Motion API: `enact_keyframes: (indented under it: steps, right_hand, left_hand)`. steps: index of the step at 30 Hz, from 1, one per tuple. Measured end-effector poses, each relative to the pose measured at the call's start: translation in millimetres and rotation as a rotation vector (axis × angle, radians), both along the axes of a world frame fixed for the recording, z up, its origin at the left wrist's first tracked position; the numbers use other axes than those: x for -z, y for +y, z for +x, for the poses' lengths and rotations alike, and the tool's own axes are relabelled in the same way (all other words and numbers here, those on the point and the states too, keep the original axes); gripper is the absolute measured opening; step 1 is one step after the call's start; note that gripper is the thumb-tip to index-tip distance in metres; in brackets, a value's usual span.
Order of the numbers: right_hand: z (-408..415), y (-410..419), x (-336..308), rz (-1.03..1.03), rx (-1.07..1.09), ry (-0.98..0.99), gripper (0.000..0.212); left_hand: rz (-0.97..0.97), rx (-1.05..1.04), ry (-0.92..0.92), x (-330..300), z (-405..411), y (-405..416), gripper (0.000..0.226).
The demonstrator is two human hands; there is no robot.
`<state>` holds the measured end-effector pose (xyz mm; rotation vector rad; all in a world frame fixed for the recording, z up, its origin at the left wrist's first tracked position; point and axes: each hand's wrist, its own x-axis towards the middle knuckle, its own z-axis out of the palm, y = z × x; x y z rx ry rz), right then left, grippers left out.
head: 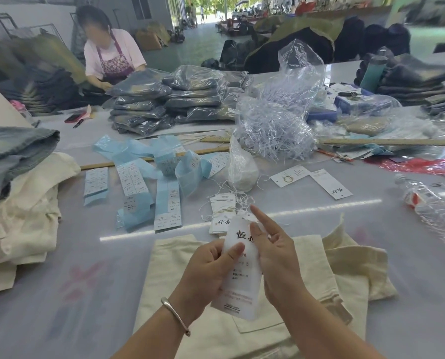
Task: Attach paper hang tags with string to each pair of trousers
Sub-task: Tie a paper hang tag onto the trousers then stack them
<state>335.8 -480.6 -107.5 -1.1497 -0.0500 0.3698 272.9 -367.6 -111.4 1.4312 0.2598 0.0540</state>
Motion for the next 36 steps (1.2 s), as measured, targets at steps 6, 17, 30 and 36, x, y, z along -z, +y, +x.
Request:
enact_keyframes:
  steps: [6, 17, 30, 36]
  right_hand:
    - [2, 1, 33, -0.209, -0.03, -0.006, 0.039]
    - [142, -15, 71, -1.205, -0.126, -0.402, 0.015]
    - [177, 30, 121, -1.492, -0.641, -0.834, 0.015]
    - [174, 32, 123, -1.553, -0.715, -0.908, 0.008]
  left_hand:
    - [0.049, -0.175, 0.157, 25, -1, 10, 0.057]
    - [-0.176, -0.337, 0.272, 48, 32, 67, 0.045]
    - [-0.139, -0.271, 0.39, 62, 59, 68, 0.033]
    - [-0.135, -0.277, 0.395, 60, 54, 68, 0.028]
